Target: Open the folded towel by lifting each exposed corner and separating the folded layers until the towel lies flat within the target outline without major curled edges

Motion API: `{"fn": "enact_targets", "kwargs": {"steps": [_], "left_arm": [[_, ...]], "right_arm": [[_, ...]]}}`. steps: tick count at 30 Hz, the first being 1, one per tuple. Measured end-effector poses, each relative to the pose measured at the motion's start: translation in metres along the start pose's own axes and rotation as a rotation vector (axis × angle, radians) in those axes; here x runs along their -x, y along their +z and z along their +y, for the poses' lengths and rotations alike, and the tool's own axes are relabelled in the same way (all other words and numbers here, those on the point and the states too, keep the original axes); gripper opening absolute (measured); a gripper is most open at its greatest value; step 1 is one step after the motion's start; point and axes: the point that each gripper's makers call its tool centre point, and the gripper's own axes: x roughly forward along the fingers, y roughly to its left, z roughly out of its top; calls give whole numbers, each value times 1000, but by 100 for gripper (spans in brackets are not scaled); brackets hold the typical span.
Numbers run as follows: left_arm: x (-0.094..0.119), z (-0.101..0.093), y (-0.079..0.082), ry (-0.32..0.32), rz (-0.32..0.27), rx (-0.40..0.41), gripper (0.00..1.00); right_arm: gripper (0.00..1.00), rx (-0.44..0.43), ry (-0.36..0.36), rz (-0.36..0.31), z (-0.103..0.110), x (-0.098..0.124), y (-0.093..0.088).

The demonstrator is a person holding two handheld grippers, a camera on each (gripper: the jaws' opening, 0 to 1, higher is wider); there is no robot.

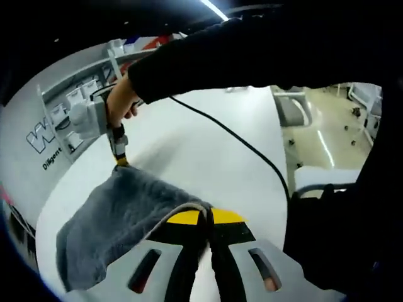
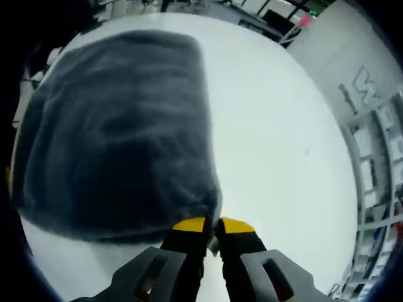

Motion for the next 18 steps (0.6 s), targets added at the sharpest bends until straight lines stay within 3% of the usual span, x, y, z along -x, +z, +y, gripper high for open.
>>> {"fn": "enact_targets", "kwargs": {"steps": [9,18], "left_arm": [[-22,10,15,10,24,-28,2],[-30,12,16,0,39,-40,2]], "right_arm": [[3,53,3,-12,-30,-16,10],[3,31,12,-28,-32,-17,10]]}}
